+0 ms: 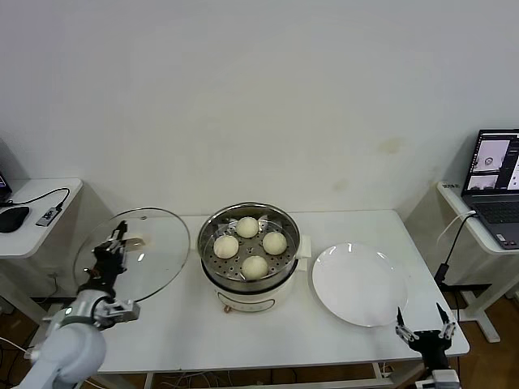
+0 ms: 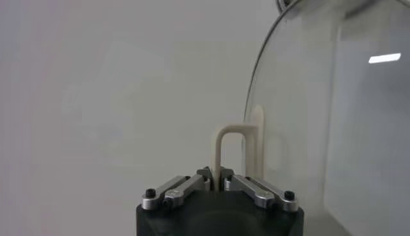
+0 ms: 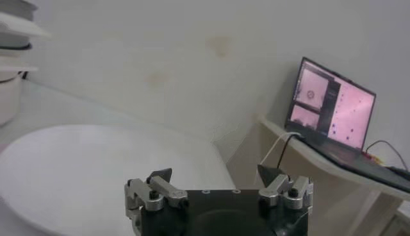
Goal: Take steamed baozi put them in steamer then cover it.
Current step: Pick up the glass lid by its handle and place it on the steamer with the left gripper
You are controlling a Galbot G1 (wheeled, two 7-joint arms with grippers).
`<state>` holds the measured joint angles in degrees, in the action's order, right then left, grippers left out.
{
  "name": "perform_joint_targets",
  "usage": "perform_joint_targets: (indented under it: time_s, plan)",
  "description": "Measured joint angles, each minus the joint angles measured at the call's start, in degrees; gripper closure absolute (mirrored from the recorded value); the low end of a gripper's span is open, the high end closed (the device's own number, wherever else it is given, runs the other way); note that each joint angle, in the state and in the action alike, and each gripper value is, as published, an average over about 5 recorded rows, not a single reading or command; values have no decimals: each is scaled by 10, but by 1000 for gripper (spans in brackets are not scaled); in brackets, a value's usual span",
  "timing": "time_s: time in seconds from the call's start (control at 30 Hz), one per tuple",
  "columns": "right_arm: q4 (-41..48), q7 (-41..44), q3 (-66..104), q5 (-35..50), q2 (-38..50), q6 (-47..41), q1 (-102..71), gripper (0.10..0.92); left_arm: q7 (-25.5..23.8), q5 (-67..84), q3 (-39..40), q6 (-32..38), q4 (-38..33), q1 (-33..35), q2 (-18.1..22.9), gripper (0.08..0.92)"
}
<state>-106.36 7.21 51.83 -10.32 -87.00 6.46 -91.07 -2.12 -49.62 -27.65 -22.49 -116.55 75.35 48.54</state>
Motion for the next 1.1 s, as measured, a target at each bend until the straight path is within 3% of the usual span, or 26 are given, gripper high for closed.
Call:
perform_joint_targets:
  time_s: [0.23,0.6,0.87,1.1]
  plan:
    - [12,-8,-9,-18,-4,1,10,203,-38,-23,97,-54,6,-87,20,850]
    - [29,-13,-10,-33,-8,1,18,203,-106,-118,228,-114,47,-206,116,850]
    - [37,-13,-10,-38,-8,3,20,203,-136,-185,292,-132,88,-258,191,850]
    - [43,-13,-12,-40,-6,4,22,203,-145,-223,329,-131,115,-278,224,850]
